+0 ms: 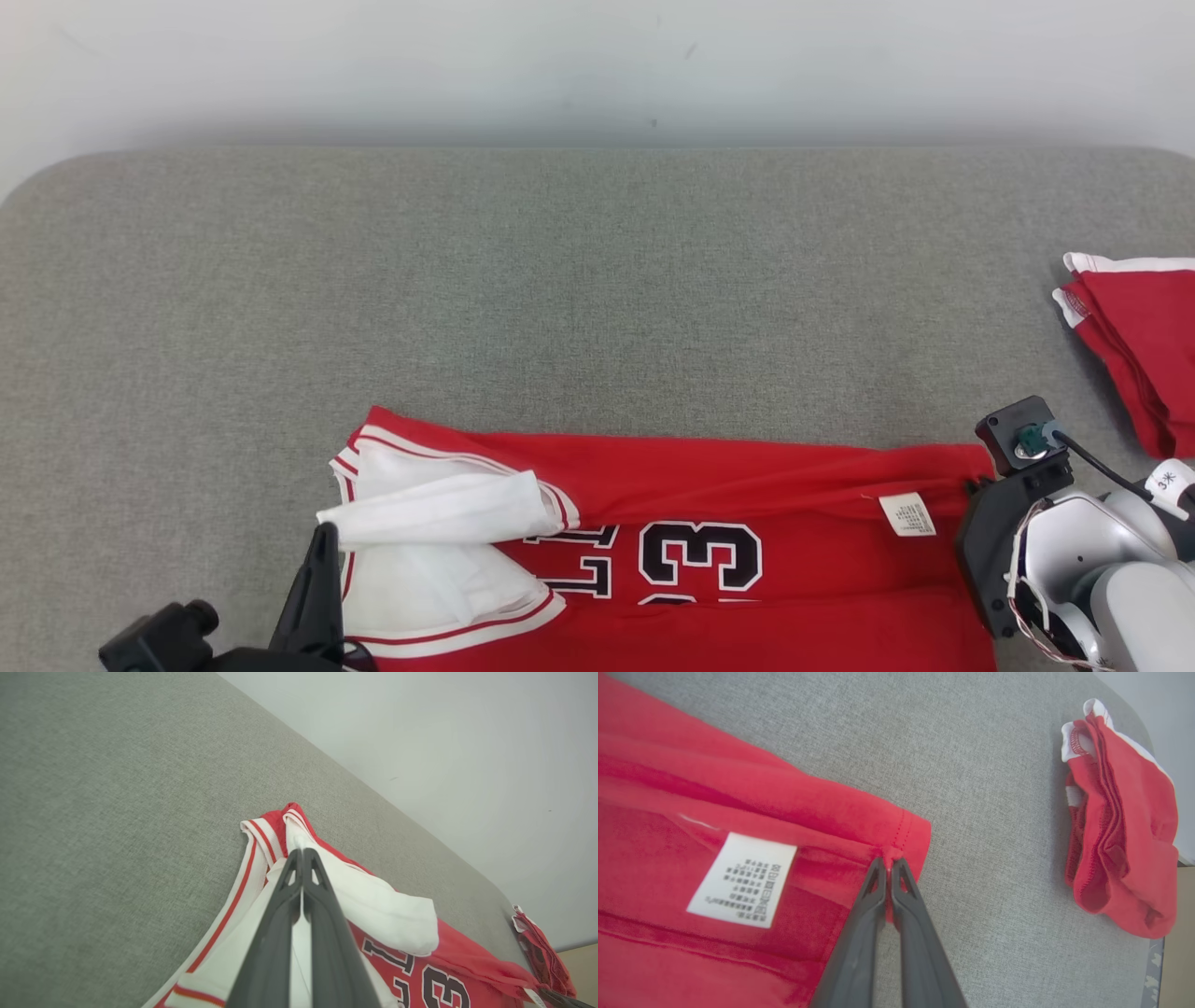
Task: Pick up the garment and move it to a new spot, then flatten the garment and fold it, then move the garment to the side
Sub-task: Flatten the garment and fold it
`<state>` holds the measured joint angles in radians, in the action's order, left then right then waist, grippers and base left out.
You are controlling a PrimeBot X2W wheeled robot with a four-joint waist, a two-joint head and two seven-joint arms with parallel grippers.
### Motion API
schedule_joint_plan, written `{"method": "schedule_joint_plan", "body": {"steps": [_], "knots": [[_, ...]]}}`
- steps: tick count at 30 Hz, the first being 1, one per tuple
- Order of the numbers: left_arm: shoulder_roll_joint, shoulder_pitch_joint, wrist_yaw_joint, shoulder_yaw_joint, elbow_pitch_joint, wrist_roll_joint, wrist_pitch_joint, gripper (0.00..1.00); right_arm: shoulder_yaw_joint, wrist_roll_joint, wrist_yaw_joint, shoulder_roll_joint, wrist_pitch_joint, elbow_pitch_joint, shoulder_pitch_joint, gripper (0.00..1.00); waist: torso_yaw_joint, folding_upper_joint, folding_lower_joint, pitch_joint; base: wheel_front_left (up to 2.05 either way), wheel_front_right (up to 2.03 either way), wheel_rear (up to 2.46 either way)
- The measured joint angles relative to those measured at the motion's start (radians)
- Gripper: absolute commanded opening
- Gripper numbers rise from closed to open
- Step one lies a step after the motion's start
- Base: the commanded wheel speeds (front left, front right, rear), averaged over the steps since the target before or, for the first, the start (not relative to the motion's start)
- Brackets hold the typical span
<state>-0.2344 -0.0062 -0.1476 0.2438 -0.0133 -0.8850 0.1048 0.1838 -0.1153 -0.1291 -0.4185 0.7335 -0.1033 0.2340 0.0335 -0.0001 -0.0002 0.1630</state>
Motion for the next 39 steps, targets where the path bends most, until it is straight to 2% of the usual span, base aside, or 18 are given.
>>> {"method": "schedule_joint_plan", "body": {"steps": [10, 27, 28, 29, 30, 31, 39], "knots": [[0.010, 0.060, -0.004, 0.001, -0.018, -0.031, 0.001, 0.00, 0.019, -0.039, 0.000, -0.027, 0.076, 0.035, -0.038, 0.00, 0.019, 0.0000, 0.0001, -0.012, 0.00, 0.00, 0.00], [0.004, 0.086, -0.001, 0.027, 0.122, -0.015, 0.011, 0.00, -0.010, -0.046, 0.000, -0.043, 0.161, 0.119, -0.092, 0.00, 0.018, 0.0000, 0.0003, -0.018, 0.00, 0.00, 0.00], [0.005, 0.086, 0.003, 0.030, 0.132, -0.014, 0.012, 0.05, -0.012, -0.046, 0.000, -0.039, 0.165, 0.118, -0.093, 0.00, 0.018, 0.0001, 0.0002, -0.019, 0.00, 0.00, 0.00], [0.006, 0.085, 0.006, 0.034, 0.141, -0.014, 0.012, 0.33, -0.016, -0.046, 0.000, -0.034, 0.166, 0.116, -0.094, 0.11, 0.018, 0.0000, 0.0002, -0.021, 0.00, 0.00, 0.00], [0.007, 0.084, 0.007, 0.037, 0.150, -0.013, 0.013, 0.91, -0.019, -0.046, 0.000, -0.029, 0.169, 0.113, -0.096, 0.69, 0.018, 0.0000, 0.0002, -0.023, 0.00, 0.00, 0.00], [0.006, 0.084, 0.008, 0.039, 0.160, -0.011, 0.014, 1.00, -0.027, -0.046, 0.000, -0.023, 0.173, 0.110, -0.098, 1.00, 0.017, 0.0000, 0.0002, -0.025, 0.00, 0.00, 0.00], [-0.016, 0.082, 0.017, 0.049, 0.222, 0.050, 0.082, 1.00, -0.110, -0.043, 0.000, 0.036, 0.180, 0.130, -0.153, 1.00, 0.019, 0.0000, 0.0003, -0.050, 0.00, 0.00, 0.00]]}}
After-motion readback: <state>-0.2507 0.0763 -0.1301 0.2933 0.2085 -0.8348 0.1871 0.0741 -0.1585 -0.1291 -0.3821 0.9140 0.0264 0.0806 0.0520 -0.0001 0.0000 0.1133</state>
